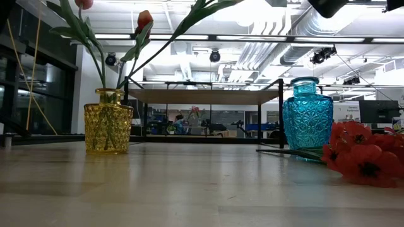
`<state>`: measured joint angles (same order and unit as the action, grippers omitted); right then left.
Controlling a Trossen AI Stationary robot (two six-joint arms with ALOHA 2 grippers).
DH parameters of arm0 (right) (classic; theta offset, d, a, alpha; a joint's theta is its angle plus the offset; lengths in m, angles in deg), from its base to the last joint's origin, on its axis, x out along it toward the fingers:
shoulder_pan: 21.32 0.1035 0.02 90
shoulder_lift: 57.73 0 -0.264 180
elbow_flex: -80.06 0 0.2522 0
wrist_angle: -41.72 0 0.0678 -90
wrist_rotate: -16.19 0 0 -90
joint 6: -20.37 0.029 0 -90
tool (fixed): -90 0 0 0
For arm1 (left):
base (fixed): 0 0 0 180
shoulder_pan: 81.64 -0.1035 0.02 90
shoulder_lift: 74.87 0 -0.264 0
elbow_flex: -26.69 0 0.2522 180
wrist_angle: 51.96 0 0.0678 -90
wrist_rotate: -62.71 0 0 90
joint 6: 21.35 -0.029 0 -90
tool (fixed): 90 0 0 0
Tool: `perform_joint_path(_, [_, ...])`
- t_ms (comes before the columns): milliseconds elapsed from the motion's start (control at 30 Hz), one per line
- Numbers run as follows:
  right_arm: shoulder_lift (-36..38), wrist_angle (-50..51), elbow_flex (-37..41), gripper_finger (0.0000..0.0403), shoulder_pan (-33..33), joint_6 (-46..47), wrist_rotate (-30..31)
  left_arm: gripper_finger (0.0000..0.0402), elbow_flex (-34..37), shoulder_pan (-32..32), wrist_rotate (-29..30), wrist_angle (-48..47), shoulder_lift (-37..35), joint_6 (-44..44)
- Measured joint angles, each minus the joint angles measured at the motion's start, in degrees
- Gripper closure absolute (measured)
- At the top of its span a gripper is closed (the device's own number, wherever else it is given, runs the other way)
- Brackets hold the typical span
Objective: Pick and place flowers into a vace then onto a shelf
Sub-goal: Put the purple flowers into the blue vase
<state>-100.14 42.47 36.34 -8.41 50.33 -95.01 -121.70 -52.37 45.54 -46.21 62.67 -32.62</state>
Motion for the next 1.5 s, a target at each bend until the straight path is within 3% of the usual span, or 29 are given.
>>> perform_joint_path(167, [0.00,-3.99,0.00,0.0328,0.01,0.06,-1.94,0.0369,0.00,-0.02,-0.01,0.07,0.00,0.05])
perform_joint_path(533, [-0.02,-2.84,0.00,0.0321,-0.01,-0.69,-2.62,0.0369,0.00,-0.02,-0.33,0.05,0.00,0.07])
perform_joint_path(967, [-0.03,-2.66,0.00,0.0224,0.01,-0.63,-4.20,0.0369,0.00,-0.07,-0.31,0.03,0.00,0.05])
perform_joint_path(1100, [-0.07,-1.06,-0.04,0.0204,0.01,-1.16,-2.06,0.0369,0.00,-0.09,-0.93,0.05,0.00,0.06])
perform_joint_path(1500, [-0.09,-0.09,-0.04,0.0223,0.01,-3.34,2.19,0.0369,0.00,-0.52,-1.85,0.03,0.00,0.88])
